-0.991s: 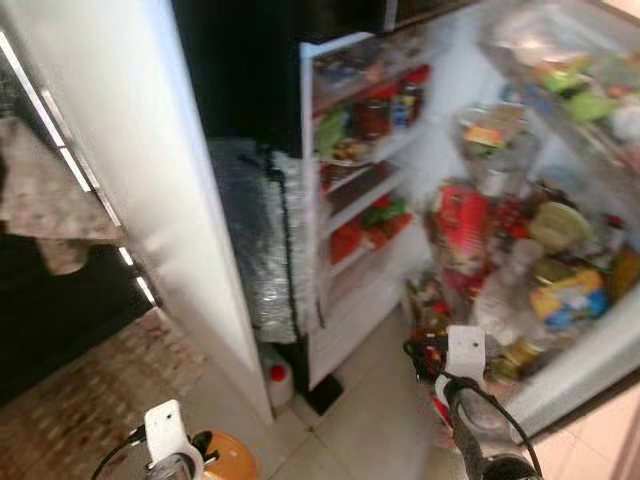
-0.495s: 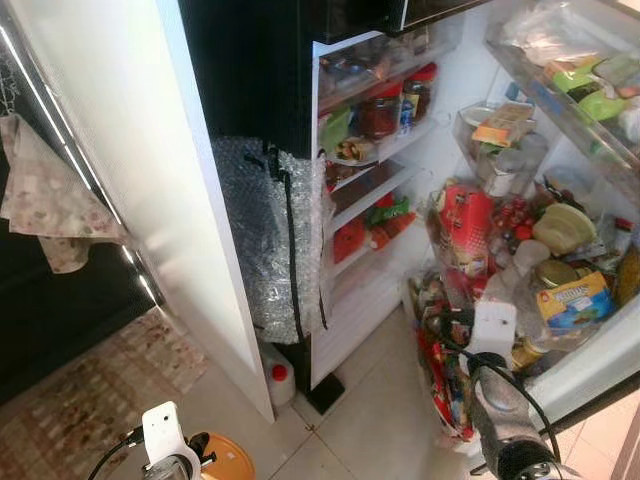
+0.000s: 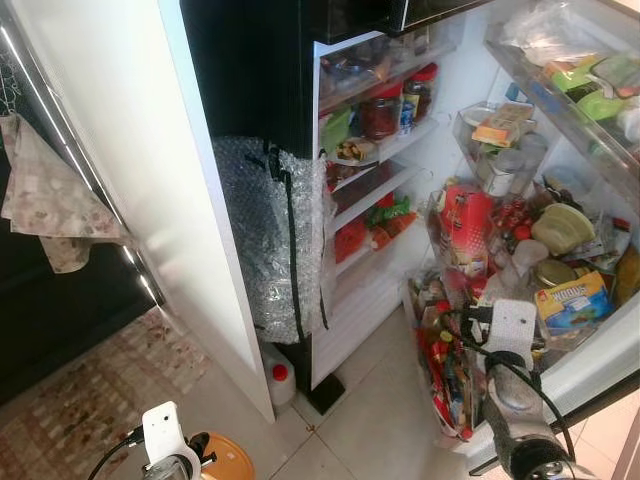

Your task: Restocking fridge

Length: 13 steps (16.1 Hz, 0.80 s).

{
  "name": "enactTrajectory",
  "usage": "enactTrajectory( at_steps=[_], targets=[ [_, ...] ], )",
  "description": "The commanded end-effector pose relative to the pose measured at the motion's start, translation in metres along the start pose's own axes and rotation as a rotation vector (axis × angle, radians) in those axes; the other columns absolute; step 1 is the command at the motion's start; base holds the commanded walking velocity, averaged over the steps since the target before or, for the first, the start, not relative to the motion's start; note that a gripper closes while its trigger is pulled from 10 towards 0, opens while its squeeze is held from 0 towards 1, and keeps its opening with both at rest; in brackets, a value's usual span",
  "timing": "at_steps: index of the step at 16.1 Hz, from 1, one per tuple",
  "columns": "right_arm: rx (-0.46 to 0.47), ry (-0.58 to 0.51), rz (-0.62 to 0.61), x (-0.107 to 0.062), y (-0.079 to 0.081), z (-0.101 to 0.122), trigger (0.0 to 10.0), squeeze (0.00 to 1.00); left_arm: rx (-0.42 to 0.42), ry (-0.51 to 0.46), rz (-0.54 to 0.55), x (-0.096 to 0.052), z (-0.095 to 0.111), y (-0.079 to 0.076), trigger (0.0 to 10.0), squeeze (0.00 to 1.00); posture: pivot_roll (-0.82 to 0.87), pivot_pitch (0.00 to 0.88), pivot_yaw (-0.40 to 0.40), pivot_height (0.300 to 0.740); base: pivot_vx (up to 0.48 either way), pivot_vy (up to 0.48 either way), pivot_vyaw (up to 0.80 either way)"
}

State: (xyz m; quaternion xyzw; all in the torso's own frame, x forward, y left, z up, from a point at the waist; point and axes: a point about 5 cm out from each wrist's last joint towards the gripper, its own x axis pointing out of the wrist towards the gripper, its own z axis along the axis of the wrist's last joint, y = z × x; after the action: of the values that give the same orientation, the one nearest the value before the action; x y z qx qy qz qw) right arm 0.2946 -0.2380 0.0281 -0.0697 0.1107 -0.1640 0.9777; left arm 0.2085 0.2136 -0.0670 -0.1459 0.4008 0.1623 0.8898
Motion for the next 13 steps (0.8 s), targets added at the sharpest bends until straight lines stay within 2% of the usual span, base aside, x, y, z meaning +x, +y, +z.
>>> enactTrajectory(
  at_steps=[1,4,6,9,10,11,13],
  targets=[
    [0.011,-0.017,-0.050,0.003,-0.012,0.004,10.0,0.00,0.016,0.026,-0.001,-0.001,-0.006,0.001,10.0,0.00,0.02,0.000,0.009,0.740,0.000,0.000,0.00],
    [-0.002,0.001,-0.085,0.003,-0.023,0.002,10.0,0.00,0.016,0.027,0.000,-0.001,-0.006,0.001,10.0,0.00,0.01,0.000,0.012,0.740,0.000,0.000,0.00],
    [-0.017,0.019,-0.132,0.003,-0.042,-0.002,10.0,0.00,0.018,0.030,-0.003,-0.001,-0.006,0.000,10.0,0.00,0.01,0.000,0.009,0.740,0.000,0.000,0.00],
    [-0.033,0.072,-0.280,-0.003,-0.090,-0.010,10.0,0.00,0.031,0.029,-0.013,-0.001,-0.006,-0.003,10.0,0.00,0.00,0.000,0.000,0.740,0.000,0.000,0.00],
    [-0.033,0.082,-0.307,-0.006,-0.098,-0.012,10.0,0.00,0.030,0.028,-0.013,0.000,-0.006,-0.003,10.0,0.00,0.00,0.000,0.000,0.740,0.000,0.000,0.00],
    [-0.058,0.120,-0.388,-0.015,-0.128,-0.019,10.0,0.00,0.026,0.028,-0.011,-0.001,-0.006,-0.002,10.0,0.00,0.00,0.000,0.001,0.740,0.000,0.000,0.00],
    [-0.075,0.151,-0.452,-0.024,-0.150,-0.024,10.0,0.00,0.029,0.030,-0.009,-0.001,-0.006,-0.002,10.0,0.00,0.00,0.000,0.006,0.740,0.000,0.000,0.00]
  ],
)
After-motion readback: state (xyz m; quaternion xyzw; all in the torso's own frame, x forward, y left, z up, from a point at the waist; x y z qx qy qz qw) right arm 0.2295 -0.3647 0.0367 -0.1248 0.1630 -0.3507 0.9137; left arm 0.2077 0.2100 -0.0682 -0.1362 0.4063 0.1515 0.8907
